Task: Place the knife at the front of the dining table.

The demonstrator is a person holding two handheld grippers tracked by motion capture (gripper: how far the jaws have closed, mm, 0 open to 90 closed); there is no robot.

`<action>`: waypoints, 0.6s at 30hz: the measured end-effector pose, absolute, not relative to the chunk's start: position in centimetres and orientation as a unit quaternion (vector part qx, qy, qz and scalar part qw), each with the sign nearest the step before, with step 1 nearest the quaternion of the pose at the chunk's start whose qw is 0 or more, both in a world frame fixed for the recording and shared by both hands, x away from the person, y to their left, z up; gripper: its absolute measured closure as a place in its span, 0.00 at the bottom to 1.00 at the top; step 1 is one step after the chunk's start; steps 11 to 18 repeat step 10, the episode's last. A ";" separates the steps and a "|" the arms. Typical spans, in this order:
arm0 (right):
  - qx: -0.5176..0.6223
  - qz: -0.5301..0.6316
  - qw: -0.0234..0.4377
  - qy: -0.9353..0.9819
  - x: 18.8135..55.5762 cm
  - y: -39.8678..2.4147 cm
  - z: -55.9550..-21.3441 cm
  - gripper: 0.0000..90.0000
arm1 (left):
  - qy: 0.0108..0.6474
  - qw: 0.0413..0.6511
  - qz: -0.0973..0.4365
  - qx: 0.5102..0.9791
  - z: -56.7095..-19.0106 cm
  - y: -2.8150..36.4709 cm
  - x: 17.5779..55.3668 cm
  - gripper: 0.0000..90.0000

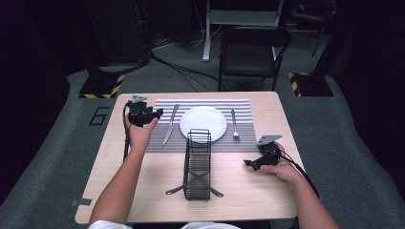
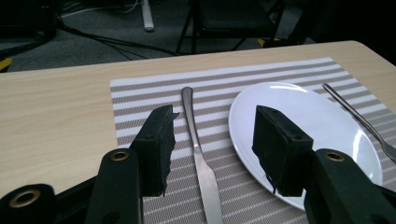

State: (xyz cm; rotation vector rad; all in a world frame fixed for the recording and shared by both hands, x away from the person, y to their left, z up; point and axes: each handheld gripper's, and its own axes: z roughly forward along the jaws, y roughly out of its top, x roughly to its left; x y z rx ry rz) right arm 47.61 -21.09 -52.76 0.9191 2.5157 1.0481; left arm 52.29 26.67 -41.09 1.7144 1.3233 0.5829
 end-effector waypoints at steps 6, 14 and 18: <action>0.317 0.361 0.132 0.867 47.6 -21.1 -52.8 0.00 | 0.523 0.420 0.238 0.703 -41.8 27.4 50.4 0.53; 0.314 0.359 0.133 0.869 47.6 -21.1 -52.8 0.00 | 0.523 0.409 0.248 0.705 -42.2 28.3 49.1 0.52; 0.314 0.359 0.133 0.869 47.6 -21.1 -52.8 0.00 | 0.523 0.409 0.248 0.705 -42.2 28.3 49.1 0.52</action>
